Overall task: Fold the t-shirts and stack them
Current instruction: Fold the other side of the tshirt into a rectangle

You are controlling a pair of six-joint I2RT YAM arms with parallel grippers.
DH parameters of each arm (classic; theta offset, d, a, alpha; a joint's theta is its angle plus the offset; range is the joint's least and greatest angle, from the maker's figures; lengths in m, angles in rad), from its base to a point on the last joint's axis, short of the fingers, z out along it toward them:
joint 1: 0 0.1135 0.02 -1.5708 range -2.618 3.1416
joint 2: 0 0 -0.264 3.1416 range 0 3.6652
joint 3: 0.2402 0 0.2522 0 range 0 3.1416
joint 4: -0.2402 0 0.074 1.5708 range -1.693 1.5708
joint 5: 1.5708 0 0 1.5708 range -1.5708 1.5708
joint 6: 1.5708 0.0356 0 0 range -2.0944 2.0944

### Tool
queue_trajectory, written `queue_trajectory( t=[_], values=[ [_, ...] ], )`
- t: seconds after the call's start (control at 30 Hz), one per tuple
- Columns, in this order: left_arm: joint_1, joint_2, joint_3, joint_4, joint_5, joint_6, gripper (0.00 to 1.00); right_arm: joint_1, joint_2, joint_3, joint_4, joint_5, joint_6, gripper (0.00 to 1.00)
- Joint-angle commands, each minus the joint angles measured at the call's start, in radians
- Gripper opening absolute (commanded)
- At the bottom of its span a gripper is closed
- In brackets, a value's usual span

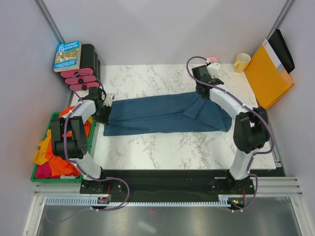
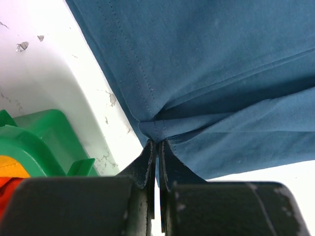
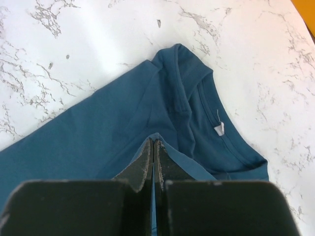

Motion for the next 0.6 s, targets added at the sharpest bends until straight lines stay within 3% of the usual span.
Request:
queue_trajectory(
  t=[0.0, 0.3, 0.57],
  values=[
    [0.000, 0.013, 0.032, 0.042, -0.024, -0.027, 0.02, -0.004, 0.062, 0.090, 0.039, 0.000, -0.040, 0.00],
    [0.001, -0.089, 0.029, 0.062, -0.018, -0.065, 0.02, -0.011, 0.048, 0.100, 0.062, -0.002, -0.030, 0.00],
    [0.003, -0.066, 0.055, 0.068, -0.027, -0.093, 0.02, -0.016, 0.051, 0.091, 0.070, 0.006, -0.033, 0.00]
  ],
)
